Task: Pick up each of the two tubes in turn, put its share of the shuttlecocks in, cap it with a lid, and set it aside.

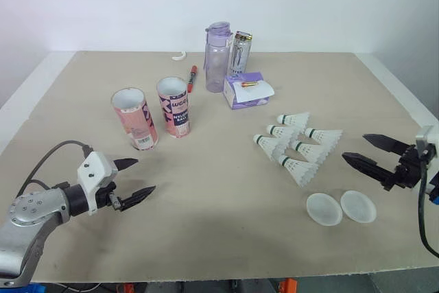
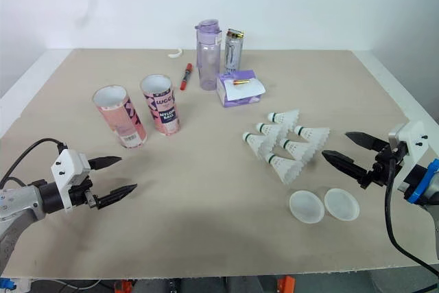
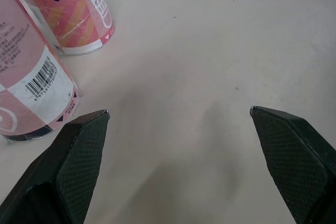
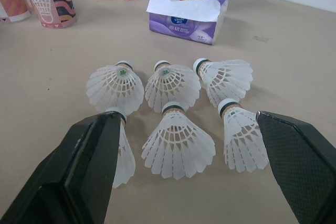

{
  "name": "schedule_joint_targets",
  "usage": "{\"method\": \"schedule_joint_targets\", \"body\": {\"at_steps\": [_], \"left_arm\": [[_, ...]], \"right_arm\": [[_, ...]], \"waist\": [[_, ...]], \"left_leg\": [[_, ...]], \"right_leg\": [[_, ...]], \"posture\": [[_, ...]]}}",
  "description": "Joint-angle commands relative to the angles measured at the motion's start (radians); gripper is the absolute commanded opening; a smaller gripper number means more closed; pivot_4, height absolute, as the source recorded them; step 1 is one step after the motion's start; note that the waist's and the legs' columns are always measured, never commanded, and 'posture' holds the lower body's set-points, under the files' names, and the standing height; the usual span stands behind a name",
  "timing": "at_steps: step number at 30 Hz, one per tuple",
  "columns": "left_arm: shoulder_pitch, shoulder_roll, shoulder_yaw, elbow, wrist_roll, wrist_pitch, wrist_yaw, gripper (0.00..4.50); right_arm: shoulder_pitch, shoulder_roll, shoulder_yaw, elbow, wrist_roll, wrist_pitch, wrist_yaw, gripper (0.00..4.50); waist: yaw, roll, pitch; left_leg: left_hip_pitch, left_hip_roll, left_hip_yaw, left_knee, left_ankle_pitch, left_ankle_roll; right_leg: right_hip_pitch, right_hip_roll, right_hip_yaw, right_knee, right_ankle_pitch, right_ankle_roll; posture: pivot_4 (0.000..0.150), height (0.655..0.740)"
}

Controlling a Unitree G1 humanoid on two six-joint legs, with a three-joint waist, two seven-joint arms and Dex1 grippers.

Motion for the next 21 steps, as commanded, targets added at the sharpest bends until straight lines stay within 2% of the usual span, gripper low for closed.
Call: {"method": "schedule_joint_targets", "body": {"at_steps": [1,8,21], "left_arm": [[-0.002,0.011,0.036,-0.003,-0.006,-0.050,-0.030,4.50],[-0.004,0.015,0.063,0.067,-0.010,-0.135,-0.111,4.50],[-0.030,-0.002,0.056,0.088,-0.009,-0.153,-0.114,4.50]], "right_arm": [[-0.005,-0.008,-0.033,-0.002,0.002,-0.009,0.001,4.43],[-0.002,-0.021,-0.046,0.035,-0.003,-0.025,0.018,4.43],[-0.002,-0.021,-0.044,0.078,-0.015,-0.058,0.041,4.43]], "waist": [[0.000,0.000,0.000],[0.000,0.000,0.000],[0.000,0.000,0.000]], "left_leg": [[0.000,0.000,0.000,0.000,0.000,0.000],[0.000,0.000,0.000,0.000,0.000,0.000],[0.000,0.000,0.000,0.000,0.000,0.000]], "right_leg": [[0.000,0.000,0.000,0.000,0.000,0.000],[0.000,0.000,0.000,0.000,0.000,0.000],[0.000,0.000,0.000,0.000,0.000,0.000]], "posture": [[0.150,0.7400],[0.150,0.7400],[0.150,0.7400]]}}
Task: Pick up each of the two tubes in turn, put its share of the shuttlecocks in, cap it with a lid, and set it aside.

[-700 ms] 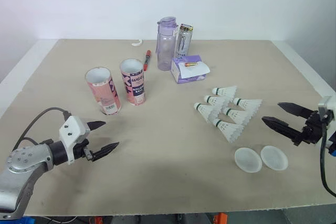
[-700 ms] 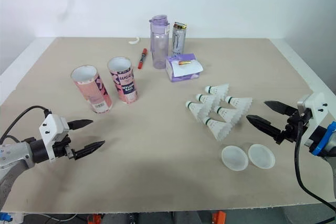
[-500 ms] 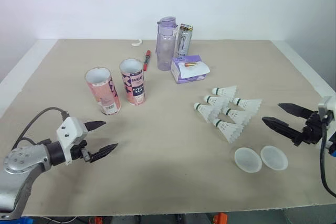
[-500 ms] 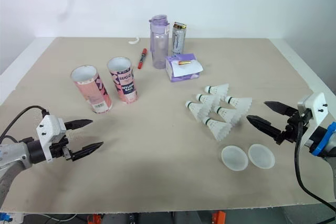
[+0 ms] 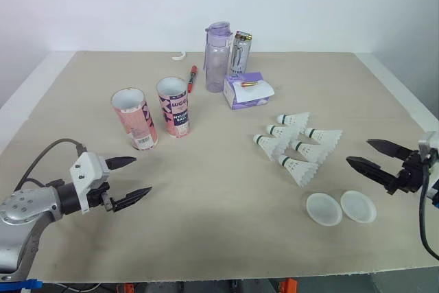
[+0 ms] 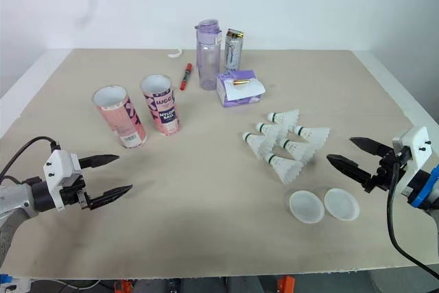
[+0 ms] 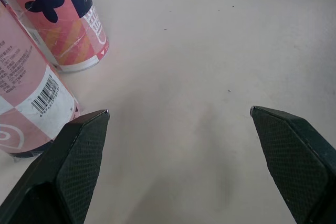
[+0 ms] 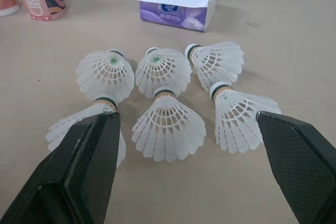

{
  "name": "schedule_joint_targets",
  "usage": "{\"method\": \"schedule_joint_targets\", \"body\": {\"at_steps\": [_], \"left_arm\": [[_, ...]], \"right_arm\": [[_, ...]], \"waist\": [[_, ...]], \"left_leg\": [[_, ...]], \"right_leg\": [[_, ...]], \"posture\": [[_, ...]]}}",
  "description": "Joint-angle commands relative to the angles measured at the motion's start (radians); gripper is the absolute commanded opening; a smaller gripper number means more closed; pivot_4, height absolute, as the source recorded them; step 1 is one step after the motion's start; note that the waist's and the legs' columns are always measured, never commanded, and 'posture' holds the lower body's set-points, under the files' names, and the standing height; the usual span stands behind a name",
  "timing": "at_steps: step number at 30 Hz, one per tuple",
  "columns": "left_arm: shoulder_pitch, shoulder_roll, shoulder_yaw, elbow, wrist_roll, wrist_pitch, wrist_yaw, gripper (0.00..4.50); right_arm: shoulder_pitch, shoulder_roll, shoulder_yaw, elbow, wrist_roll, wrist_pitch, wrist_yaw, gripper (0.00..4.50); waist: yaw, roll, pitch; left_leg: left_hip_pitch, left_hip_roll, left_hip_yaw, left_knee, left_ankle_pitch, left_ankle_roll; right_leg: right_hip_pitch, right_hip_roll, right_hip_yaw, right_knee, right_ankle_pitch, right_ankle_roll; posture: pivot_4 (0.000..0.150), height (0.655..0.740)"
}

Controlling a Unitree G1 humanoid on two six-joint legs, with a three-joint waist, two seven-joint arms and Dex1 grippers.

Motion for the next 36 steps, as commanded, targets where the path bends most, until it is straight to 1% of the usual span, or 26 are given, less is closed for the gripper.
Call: {"method": "schedule_joint_targets", "body": {"at_steps": [1,7,13,16,18,22,25,27,30,36], "left_arm": [[-0.010,-0.006,0.029,-0.003,-0.007,-0.020,0.015,4.50],[0.021,-0.052,0.036,-0.055,-0.007,0.013,0.106,4.50],[0.076,-0.160,0.000,-0.182,0.060,0.038,0.297,4.50],[0.090,-0.228,-0.011,-0.220,0.085,0.063,0.397,4.50],[0.100,-0.269,-0.020,-0.227,0.107,0.068,0.451,4.50],[0.114,-0.312,-0.031,-0.219,0.128,0.066,0.501,4.50],[0.102,-0.352,-0.013,-0.185,0.140,0.062,0.558,4.50],[0.084,-0.369,0.005,-0.154,0.138,0.060,0.586,4.50],[0.053,-0.377,0.024,-0.120,0.107,0.072,0.591,4.50],[-0.044,-0.321,0.016,-0.001,0.092,0.056,0.510,4.50]], "right_arm": [[-0.013,-0.020,-0.038,0.001,0.001,-0.028,0.013,4.43],[-0.043,0.005,0.005,-0.067,0.018,-0.026,0.010,4.43],[-0.128,0.042,0.098,-0.209,0.054,0.020,-0.014,4.43],[-0.191,0.071,0.161,-0.283,0.084,0.062,-0.040,4.43],[-0.247,0.101,0.230,-0.327,0.096,0.085,-0.046,4.43],[-0.322,0.161,0.344,-0.362,0.097,0.093,-0.025,4.43],[-0.388,0.256,0.478,-0.332,0.055,0.058,0.008,4.43],[-0.409,0.302,0.535,-0.294,0.017,0.024,0.020,4.43],[-0.436,0.343,0.574,-0.231,-0.026,-0.019,0.030,4.43],[-0.501,0.382,0.614,-0.116,-0.080,-0.075,0.071,4.43]], "waist": [[0.000,0.000,0.000],[0.000,0.000,0.000],[-0.002,0.000,0.000],[-0.001,0.000,0.000],[-0.001,0.000,0.000],[-0.001,-0.001,0.000],[-0.001,-0.001,0.000],[-0.001,-0.001,0.000],[-0.002,-0.001,0.000],[0.000,-0.002,0.000]], "left_leg": [[0.000,0.000,0.000,0.000,0.000,0.000],[0.000,0.000,0.000,0.000,0.000,0.000],[0.000,0.000,0.000,0.000,0.000,0.000],[0.000,0.000,0.000,0.001,0.000,0.000],[0.000,0.000,0.000,0.001,0.000,0.000],[0.000,0.000,-0.001,0.001,0.000,0.000],[0.000,0.000,-0.001,0.001,0.000,0.000],[-0.001,0.000,-0.001,0.001,0.000,0.000],[0.000,0.001,-0.001,0.001,0.000,0.000],[-0.001,0.001,-0.001,0.002,0.000,0.000]], "right_leg": [[0.000,0.000,0.000,0.000,0.000,0.000],[0.000,0.000,0.000,0.000,0.000,0.000],[0.000,0.000,0.001,0.000,0.001,0.001],[0.000,0.001,0.001,0.000,0.002,0.001],[0.001,0.001,0.001,0.000,0.002,0.001],[0.001,0.001,0.001,0.000,0.002,0.001],[0.000,0.001,0.001,0.000,0.002,0.001],[0.000,0.001,0.001,0.000,0.002,0.001],[0.000,0.002,0.000,0.000,0.002,0.000],[0.000,0.002,-0.001,0.000,0.003,-0.001]], "posture": [[0.150,0.7400],[0.150,0.7400],[0.150,0.7400],[0.150,0.7400],[0.150,0.7400],[0.150,0.7400],[0.150,0.7400],[0.150,0.7400],[0.150,0.7400],[0.150,0.7400]]}}
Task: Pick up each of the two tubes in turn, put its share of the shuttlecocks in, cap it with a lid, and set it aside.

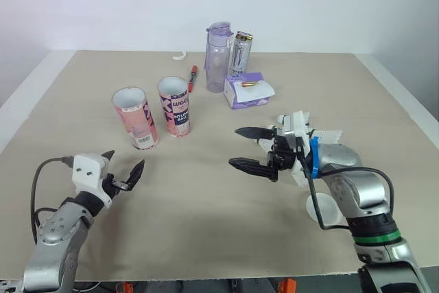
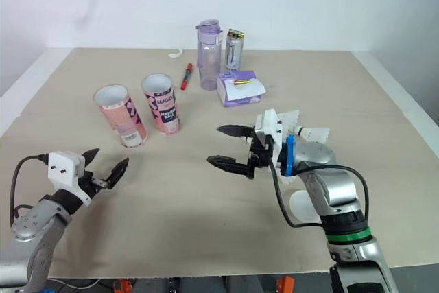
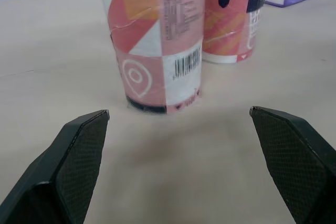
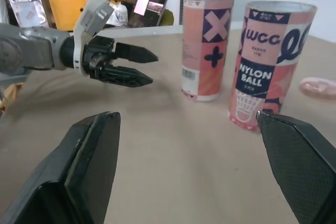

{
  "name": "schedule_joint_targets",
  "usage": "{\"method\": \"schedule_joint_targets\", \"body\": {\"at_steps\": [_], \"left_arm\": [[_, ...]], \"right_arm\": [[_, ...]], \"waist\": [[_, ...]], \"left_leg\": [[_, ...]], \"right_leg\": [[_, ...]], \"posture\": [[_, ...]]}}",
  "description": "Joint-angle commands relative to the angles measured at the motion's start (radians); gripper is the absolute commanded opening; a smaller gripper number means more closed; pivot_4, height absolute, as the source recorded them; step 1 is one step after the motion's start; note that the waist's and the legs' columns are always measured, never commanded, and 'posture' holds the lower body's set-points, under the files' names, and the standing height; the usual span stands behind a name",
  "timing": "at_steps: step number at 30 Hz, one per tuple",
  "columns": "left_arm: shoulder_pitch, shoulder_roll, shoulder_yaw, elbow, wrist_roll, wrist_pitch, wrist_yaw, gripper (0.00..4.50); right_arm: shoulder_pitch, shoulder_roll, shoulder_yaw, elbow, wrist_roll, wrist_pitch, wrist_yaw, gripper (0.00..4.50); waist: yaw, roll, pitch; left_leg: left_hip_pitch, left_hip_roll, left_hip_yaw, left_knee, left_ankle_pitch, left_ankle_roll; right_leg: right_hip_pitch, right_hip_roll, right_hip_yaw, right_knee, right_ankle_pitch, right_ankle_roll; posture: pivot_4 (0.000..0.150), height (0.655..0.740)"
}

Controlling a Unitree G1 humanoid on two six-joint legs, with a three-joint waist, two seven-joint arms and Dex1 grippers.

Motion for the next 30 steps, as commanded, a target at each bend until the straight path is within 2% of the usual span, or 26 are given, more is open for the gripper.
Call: {"method": "schedule_joint_targets", "body": {"at_steps": [1,5,13,20,30], "left_arm": [[-0.028,0.024,0.014,0.029,-0.013,-0.021,-0.036,4.50],[-0.084,0.060,-0.007,0.102,-0.019,-0.020,-0.098,4.50],[-0.183,0.092,-0.029,0.247,0.028,-0.065,-0.134,4.50],[-0.272,0.089,-0.048,0.358,0.055,-0.104,-0.144,4.50],[-0.396,0.096,-0.060,0.506,0.026,-0.096,-0.239,4.50]], "right_arm": [[-0.028,0.007,0.007,0.016,-0.016,-0.036,0.027,4.43],[-0.037,0.026,0.017,0.031,-0.039,-0.048,0.031,4.43],[-0.018,0.030,0.017,0.004,-0.052,-0.041,0.017,4.43],[-0.012,0.030,0.014,-0.007,-0.056,-0.038,0.008,4.43],[-0.011,0.004,-0.006,-0.025,-0.052,-0.026,0.003,4.43]], "waist": [[0.000,0.000,0.000],[0.000,0.000,0.000],[0.000,0.000,0.000],[0.000,0.000,0.000],[0.000,0.000,0.000]], "left_leg": [[0.000,0.000,0.000,0.000,0.000,0.000],[0.000,0.000,0.000,-0.001,0.000,0.000],[0.000,0.001,0.000,-0.001,0.000,0.000],[0.000,0.001,0.000,-0.001,0.000,0.000],[-0.001,0.001,-0.001,-0.001,0.000,0.000]], "right_leg": [[0.000,0.000,0.000,0.000,0.000,0.000],[-0.001,0.000,-0.001,0.000,0.000,-0.001],[-0.001,0.001,-0.001,0.000,0.000,-0.001],[-0.001,0.001,0.000,0.000,0.002,0.001],[-0.001,0.001,-0.001,0.000,0.004,0.001]], "posture": [[0.150,0.7400],[0.150,0.7400],[0.150,0.7400],[0.150,0.7400],[0.150,0.7400]]}}
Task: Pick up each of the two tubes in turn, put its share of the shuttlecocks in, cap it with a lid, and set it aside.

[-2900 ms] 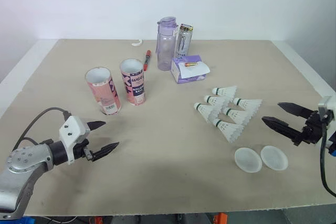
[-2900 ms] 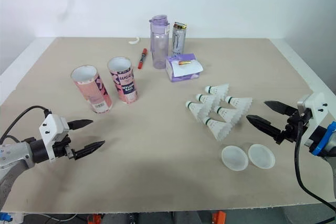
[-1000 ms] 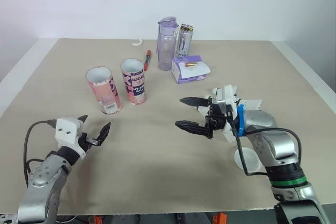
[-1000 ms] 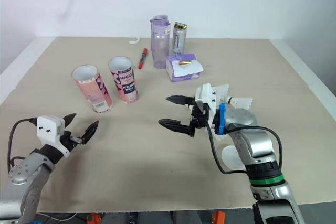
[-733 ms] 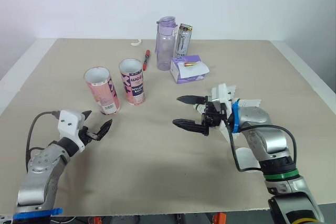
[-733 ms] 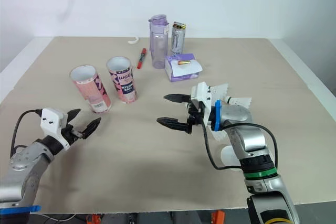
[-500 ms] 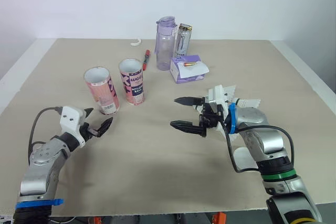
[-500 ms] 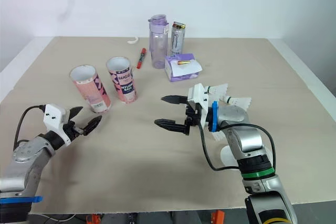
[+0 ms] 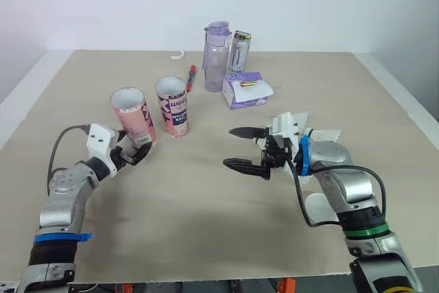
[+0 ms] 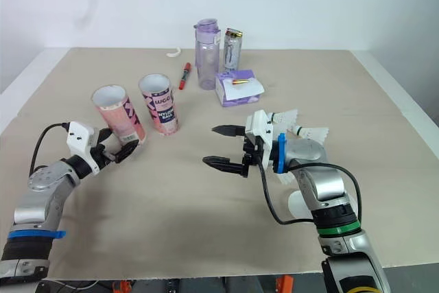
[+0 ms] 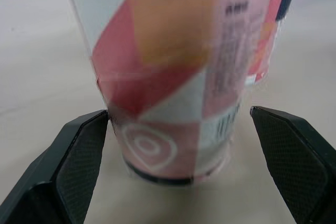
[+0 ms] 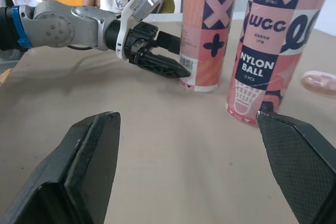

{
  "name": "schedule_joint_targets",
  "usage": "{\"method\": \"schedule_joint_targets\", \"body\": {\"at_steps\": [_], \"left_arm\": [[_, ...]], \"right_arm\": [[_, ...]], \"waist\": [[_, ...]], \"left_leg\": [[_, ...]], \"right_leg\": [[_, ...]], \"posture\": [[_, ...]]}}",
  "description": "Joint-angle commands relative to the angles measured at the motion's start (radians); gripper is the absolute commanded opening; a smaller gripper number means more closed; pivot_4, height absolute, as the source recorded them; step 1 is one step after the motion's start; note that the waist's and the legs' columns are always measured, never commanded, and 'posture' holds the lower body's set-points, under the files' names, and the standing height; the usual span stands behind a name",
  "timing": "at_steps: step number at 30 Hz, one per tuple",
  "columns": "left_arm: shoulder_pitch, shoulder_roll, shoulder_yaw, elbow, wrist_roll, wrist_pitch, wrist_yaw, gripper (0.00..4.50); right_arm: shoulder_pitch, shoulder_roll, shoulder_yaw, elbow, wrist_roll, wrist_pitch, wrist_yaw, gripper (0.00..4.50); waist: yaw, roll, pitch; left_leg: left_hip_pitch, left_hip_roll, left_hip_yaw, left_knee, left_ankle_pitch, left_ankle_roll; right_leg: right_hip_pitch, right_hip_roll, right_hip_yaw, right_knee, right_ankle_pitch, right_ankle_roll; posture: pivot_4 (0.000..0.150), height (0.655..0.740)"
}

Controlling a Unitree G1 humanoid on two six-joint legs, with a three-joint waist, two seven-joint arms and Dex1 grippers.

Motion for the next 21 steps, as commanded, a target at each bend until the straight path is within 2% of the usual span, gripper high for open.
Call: {"method": "schedule_joint_targets", "body": {"at_steps": [1,14,21], "left_arm": [[-0.046,0.021,0.001,0.051,-0.002,-0.025,-0.039,4.50],[-0.202,0.020,-0.021,0.302,0.014,-0.089,-0.143,4.50],[-0.262,0.009,-0.055,0.415,0.046,-0.207,-0.200,4.50]], "right_arm": [[-0.006,-0.015,-0.033,-0.049,0.014,-0.003,-0.001,4.43],[0.011,-0.046,-0.046,-0.076,0.018,0.005,-0.005,4.43],[0.027,-0.058,-0.058,-0.101,0.020,0.018,-0.017,4.43]], "waist": [[0.000,0.000,0.000],[0.000,0.000,0.000],[0.001,0.000,0.000]], "left_leg": [[0.000,0.000,0.000,0.000,0.000,0.000],[-0.001,-0.001,-0.001,0.000,0.000,0.000],[-0.002,-0.001,-0.002,0.000,0.000,0.000]], "right_leg": [[0.000,0.000,0.000,0.000,0.000,0.000],[0.000,0.000,0.000,0.000,0.000,0.000],[0.000,0.000,0.000,0.000,0.000,0.000]], "posture": [[0.150,0.7400],[0.150,0.7400],[0.150,0.7400]]}}
